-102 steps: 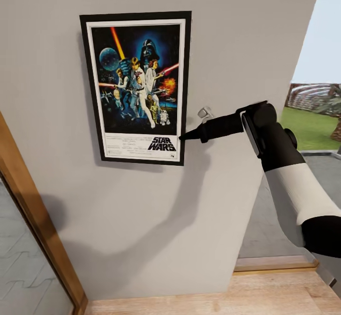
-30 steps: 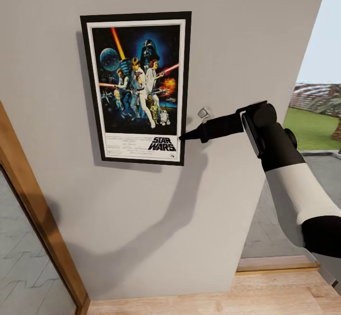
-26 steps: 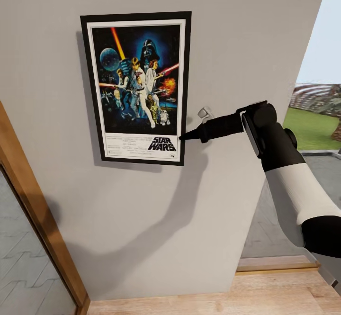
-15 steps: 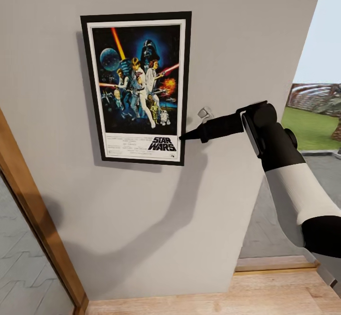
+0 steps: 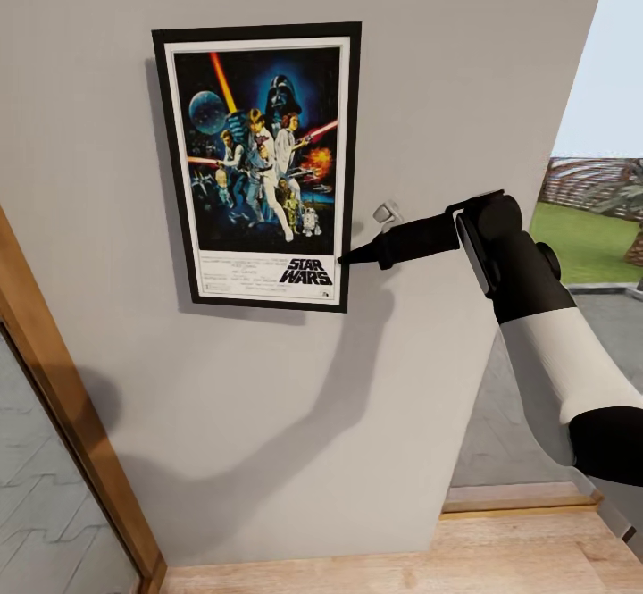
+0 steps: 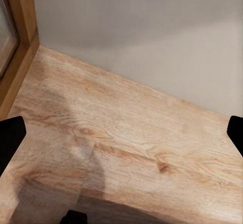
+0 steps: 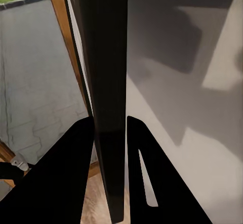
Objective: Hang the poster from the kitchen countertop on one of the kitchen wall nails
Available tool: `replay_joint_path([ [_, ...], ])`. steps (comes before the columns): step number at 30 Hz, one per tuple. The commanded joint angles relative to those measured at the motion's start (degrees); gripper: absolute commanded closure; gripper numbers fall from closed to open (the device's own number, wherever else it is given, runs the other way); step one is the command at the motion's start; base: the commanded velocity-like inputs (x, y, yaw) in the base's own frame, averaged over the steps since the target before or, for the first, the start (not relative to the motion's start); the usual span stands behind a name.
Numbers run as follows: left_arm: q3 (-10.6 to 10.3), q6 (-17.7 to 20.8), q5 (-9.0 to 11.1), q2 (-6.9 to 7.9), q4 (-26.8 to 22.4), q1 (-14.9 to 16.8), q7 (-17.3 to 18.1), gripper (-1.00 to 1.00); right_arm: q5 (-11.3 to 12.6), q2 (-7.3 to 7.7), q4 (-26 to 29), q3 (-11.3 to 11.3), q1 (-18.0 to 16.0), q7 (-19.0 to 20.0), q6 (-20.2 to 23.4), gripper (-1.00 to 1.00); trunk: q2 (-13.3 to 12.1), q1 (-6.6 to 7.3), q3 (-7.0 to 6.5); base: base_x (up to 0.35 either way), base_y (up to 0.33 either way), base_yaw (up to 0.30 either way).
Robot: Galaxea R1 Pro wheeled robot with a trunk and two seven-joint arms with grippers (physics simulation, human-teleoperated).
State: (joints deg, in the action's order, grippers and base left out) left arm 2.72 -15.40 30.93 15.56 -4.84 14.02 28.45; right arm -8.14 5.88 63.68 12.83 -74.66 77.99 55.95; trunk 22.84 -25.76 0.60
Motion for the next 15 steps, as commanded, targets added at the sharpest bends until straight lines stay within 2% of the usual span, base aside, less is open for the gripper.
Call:
replay_joint_path([
  [1,0.3,-0.1,-0.1,0.0,0.1,0.0,0.3,-1.0,-0.6,0.01,0.0,0.0,0.0,0.6,0.5,1.0,0.1,-0.03,0.06,0.0,0.0,0.0],
  [15,0.3,-0.2,-0.1,-0.17,0.1,0.0,0.4,-1.0,-0.6,0.1,-0.1,0.0,0.0,0.5,0.4,1.0,0.1,-0.03,0.06,0.0,0.0,0.0],
])
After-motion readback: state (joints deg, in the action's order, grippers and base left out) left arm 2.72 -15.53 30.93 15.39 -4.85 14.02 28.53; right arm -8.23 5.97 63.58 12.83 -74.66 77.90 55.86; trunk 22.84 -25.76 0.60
